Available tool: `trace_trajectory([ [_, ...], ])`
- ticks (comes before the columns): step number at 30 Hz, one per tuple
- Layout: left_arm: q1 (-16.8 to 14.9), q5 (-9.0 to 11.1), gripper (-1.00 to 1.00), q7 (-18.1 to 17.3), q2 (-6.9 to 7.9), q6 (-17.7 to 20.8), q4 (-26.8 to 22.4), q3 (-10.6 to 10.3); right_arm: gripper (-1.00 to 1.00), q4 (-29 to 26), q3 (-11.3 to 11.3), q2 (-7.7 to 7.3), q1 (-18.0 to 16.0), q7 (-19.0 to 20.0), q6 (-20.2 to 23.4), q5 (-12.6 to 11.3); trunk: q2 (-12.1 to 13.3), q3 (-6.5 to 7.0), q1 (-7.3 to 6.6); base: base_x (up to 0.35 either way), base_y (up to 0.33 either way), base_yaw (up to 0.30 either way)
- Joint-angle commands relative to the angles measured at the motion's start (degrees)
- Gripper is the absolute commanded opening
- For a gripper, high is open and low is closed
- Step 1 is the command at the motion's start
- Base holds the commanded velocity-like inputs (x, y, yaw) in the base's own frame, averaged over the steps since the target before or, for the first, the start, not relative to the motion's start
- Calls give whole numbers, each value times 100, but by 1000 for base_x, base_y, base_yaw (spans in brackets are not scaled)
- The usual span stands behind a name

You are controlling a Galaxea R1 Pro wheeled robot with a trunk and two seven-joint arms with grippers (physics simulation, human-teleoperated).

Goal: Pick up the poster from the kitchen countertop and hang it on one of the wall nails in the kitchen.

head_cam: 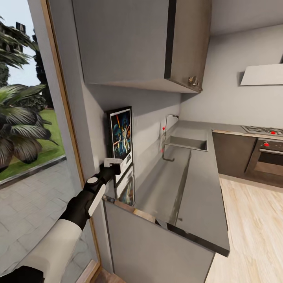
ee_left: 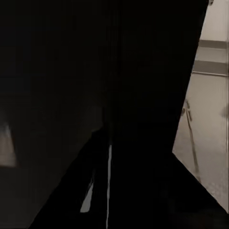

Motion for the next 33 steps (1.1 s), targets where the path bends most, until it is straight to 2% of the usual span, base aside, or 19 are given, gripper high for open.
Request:
trace_trajectory([
  [1, -4, -4, -100, 5, 2, 31, -3, 11, 100, -8, 8, -3, 3, -5, -13, -33, -3, -5, 0, 0, 0, 0],
  [17, -4, 3, -100, -2, -2, 9, -110, 3, 100, -8, 8, -3, 3, -5, -12, -34, -3, -5, 0, 0, 0, 0],
  [23, -4, 10, -100, -5, -2, 41, -375, -10, 100, -8, 8, -3, 3, -5, -12, -41, -3, -5, 0, 0, 0, 0],
  [33, -4, 11, -100, -5, -2, 54, -530, -12, 100, -8, 8, -3, 3, -5, -12, -42, -3, -5, 0, 0, 0, 0],
])
